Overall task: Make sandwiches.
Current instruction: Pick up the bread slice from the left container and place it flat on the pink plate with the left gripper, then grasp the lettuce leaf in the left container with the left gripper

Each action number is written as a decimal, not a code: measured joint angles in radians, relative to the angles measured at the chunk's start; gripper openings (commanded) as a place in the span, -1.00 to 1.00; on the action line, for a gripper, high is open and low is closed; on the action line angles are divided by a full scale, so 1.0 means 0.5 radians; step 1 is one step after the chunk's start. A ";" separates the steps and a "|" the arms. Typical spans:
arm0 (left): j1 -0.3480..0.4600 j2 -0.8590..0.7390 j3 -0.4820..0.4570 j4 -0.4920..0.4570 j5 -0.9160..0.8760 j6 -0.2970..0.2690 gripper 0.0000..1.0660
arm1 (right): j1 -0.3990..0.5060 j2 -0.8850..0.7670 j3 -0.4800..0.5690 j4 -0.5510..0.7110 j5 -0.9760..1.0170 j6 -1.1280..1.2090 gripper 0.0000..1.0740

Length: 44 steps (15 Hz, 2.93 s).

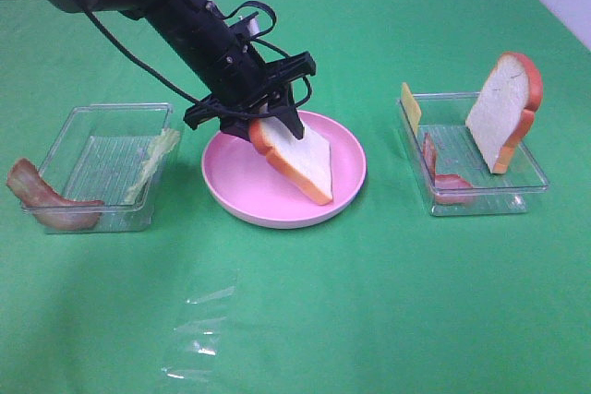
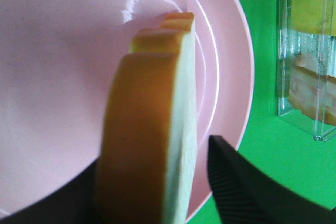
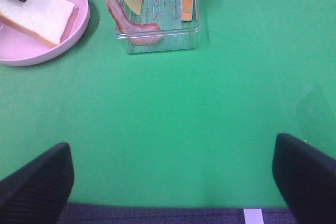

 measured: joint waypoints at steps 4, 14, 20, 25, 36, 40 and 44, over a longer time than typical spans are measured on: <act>0.000 -0.026 -0.120 0.264 0.152 -0.016 0.66 | 0.000 0.000 0.000 0.000 0.000 0.000 0.82; 0.000 -0.420 -0.248 0.952 0.488 -0.116 0.66 | 0.000 0.000 0.000 0.000 0.000 0.000 0.82; 0.000 -0.452 0.164 1.208 0.518 -0.200 0.66 | 0.000 0.000 0.000 0.000 0.000 0.000 0.82; 0.000 -0.274 0.168 1.224 0.518 -0.202 0.66 | 0.000 0.000 0.000 0.000 0.000 0.000 0.82; 0.000 -0.210 0.178 1.232 0.518 -0.216 -0.05 | 0.000 0.000 0.000 0.000 0.000 0.000 0.82; 0.000 -0.210 0.178 1.230 0.518 -0.216 -0.76 | 0.000 0.000 0.000 0.000 0.000 0.000 0.82; 0.000 -0.210 0.178 1.230 0.518 -0.216 -1.00 | 0.000 0.000 0.000 0.000 0.000 0.000 0.82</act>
